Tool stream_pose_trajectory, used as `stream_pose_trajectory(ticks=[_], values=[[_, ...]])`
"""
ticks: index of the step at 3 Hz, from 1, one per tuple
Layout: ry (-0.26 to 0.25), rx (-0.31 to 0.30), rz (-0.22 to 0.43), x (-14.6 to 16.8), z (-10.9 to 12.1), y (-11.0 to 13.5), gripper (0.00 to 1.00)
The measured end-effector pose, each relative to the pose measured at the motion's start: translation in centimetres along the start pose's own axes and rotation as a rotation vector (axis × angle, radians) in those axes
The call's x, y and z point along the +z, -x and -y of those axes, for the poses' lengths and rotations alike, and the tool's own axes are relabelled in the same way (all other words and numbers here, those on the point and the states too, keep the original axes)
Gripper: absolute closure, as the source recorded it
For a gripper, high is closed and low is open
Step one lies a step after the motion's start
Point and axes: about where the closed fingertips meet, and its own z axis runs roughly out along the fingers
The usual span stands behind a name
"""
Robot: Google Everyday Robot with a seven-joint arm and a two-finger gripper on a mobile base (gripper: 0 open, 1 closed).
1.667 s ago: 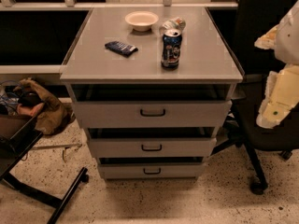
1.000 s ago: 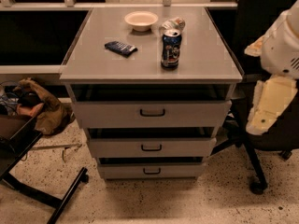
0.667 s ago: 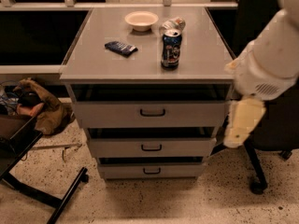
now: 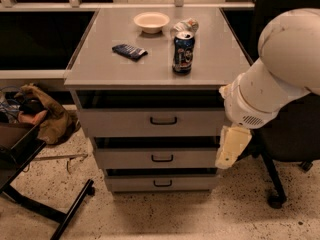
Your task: Open top drawer
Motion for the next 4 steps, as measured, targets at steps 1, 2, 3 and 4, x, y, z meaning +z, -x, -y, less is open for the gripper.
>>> stream_pose_trajectory(ticks=[1,2,3,4], values=[[0.000,0.000,0.000,0.0,0.0,0.0,0.00],[-0.026,0.004,0.054,1.3,0.4,0.0,0.00],[-0.063,0.018,0.132,4.7,0.8,0.4,0.00],[-0.029,0.012,0.205,8.2,0.6,1.3,0.00]])
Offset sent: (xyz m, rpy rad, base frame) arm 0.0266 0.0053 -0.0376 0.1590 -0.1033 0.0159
